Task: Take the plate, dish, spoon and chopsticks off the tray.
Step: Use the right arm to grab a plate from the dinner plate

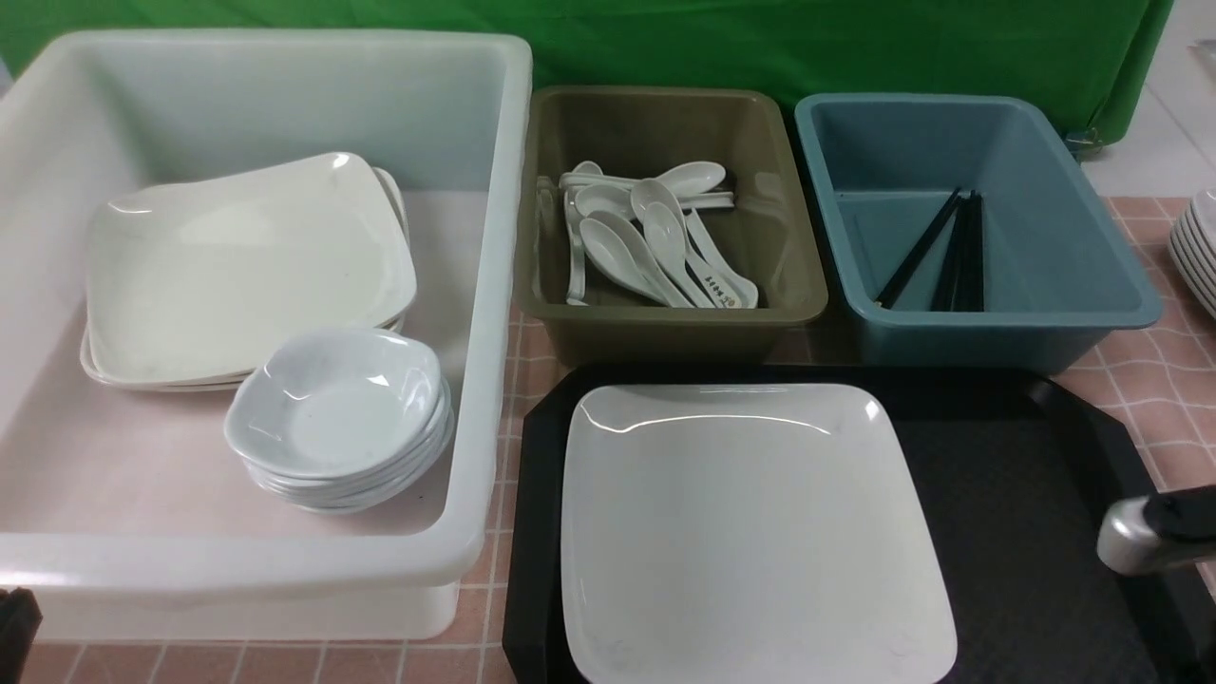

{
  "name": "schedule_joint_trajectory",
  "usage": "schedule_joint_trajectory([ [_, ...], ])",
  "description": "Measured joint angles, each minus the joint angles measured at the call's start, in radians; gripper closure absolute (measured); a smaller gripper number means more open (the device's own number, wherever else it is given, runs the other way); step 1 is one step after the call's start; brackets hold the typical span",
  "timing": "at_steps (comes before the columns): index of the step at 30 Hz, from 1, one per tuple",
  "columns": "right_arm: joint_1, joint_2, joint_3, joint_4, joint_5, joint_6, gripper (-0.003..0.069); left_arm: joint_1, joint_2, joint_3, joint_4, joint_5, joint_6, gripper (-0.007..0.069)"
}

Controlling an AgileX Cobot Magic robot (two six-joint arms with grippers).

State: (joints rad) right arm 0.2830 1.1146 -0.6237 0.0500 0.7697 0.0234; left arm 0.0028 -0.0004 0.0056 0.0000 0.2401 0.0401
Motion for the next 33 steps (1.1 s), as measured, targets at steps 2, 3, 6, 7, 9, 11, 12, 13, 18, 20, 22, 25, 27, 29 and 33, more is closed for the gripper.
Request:
schedule_joint_trajectory([
  [2, -0.054, 0.039, 0.000, 0.099, -0.014, -0.095, 0.0629, 0.000, 0.000, 0.000, 0.000, 0.000, 0.000, 0.0603],
  [3, -0.141, 0.115, 0.000, 0.281, -0.020, -0.262, 0.0629, 0.000, 0.000, 0.000, 0.000, 0.000, 0.000, 0.0603],
  [6, -0.230, 0.208, -0.001, 0.502, -0.027, -0.454, 0.0629, 0.000, 0.000, 0.000, 0.000, 0.000, 0.000, 0.0603],
  [7, -0.238, 0.215, -0.002, 0.510, -0.027, -0.462, 0.0629, 0.000, 0.000, 0.000, 0.000, 0.000, 0.000, 0.0603],
  [9, -0.260, 0.295, -0.022, 0.570, -0.030, -0.518, 0.0601, 0.000, 0.000, 0.000, 0.000, 0.000, 0.000, 0.0603],
  [11, -0.260, 0.329, -0.037, 0.579, -0.030, -0.529, 0.0565, 0.000, 0.000, 0.000, 0.000, 0.000, 0.000, 0.0603],
  [12, -0.260, 0.365, -0.056, 0.583, -0.030, -0.536, 0.0507, 0.000, 0.000, 0.000, 0.000, 0.000, 0.000, 0.0603],
  [13, -0.260, 0.384, -0.068, 0.587, -0.030, -0.537, 0.0468, 0.000, 0.000, 0.000, 0.000, 0.000, 0.000, 0.0603],
  [18, -0.260, 0.463, -0.119, 0.594, -0.048, -0.540, 0.0270, 0.000, 0.000, 0.000, 0.000, 0.000, 0.000, 0.0603],
  [20, -0.260, 0.480, -0.122, 0.596, -0.072, -0.540, 0.0247, 0.000, 0.000, 0.000, 0.000, 0.000, 0.000, 0.0603],
  [22, -0.260, 0.501, -0.125, 0.597, -0.090, -0.540, 0.0238, 0.000, 0.000, 0.000, 0.000, 0.000, 0.000, 0.0603],
  [25, -0.260, 0.530, -0.125, 0.599, -0.116, -0.540, 0.0236, 0.000, 0.000, 0.000, 0.000, 0.000, 0.000, 0.0603],
  [27, -0.258, 0.544, -0.126, 0.600, -0.136, -0.540, 0.0236, 0.000, 0.000, 0.000, 0.000, 0.000, 0.000, 0.0603],
  [29, -0.251, 0.551, -0.126, 0.601, -0.156, -0.540, 0.0236, 0.000, 0.000, 0.000, 0.000, 0.000, 0.000, 0.0603],
  [33, -0.217, 0.559, -0.127, 0.612, -0.203, -0.540, 0.0236, 0.000, 0.000, 0.000, 0.006, 0.000, 0.000, 0.0603],
])
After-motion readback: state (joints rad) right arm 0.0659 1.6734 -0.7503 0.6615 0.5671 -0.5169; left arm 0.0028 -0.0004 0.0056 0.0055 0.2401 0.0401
